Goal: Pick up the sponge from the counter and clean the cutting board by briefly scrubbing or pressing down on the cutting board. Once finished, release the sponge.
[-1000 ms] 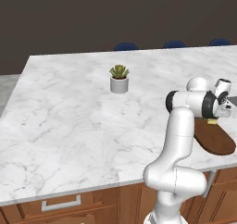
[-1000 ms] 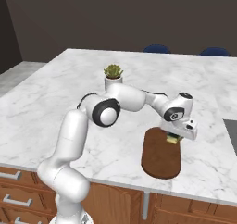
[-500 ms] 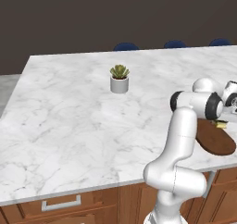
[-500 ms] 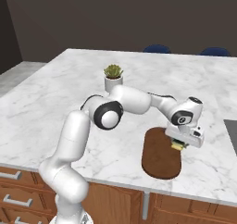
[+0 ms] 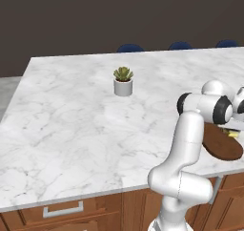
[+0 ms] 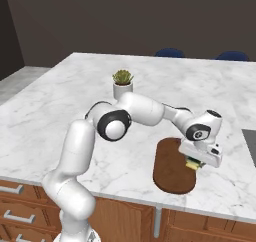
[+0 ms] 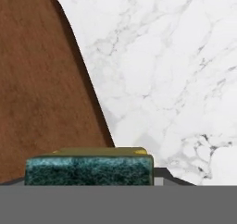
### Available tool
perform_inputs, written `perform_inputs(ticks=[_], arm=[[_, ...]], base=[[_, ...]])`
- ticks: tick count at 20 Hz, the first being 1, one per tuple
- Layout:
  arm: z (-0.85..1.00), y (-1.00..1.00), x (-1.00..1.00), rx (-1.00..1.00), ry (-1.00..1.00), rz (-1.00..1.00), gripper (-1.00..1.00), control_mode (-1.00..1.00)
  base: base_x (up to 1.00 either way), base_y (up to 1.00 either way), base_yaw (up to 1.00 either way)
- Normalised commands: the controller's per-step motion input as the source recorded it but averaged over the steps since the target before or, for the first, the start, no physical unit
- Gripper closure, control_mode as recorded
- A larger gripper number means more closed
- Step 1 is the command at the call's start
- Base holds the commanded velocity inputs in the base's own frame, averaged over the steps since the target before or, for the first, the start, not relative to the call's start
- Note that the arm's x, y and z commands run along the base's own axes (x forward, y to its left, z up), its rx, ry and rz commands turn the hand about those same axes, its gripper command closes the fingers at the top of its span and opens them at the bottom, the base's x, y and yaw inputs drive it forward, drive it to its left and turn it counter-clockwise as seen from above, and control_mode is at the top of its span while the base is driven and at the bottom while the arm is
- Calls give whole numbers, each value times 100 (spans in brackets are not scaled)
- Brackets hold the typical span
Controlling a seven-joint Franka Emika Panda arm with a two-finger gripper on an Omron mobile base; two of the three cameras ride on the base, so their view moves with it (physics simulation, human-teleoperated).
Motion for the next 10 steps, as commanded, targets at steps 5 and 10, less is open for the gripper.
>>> perform_inputs(ticks=[5, 10], arm=[[-43, 12, -77, 0, 5, 0, 100, -100], [-34, 11, -81, 1, 5, 0, 100, -100]], base=[[0, 0, 0], [0, 0, 0]])
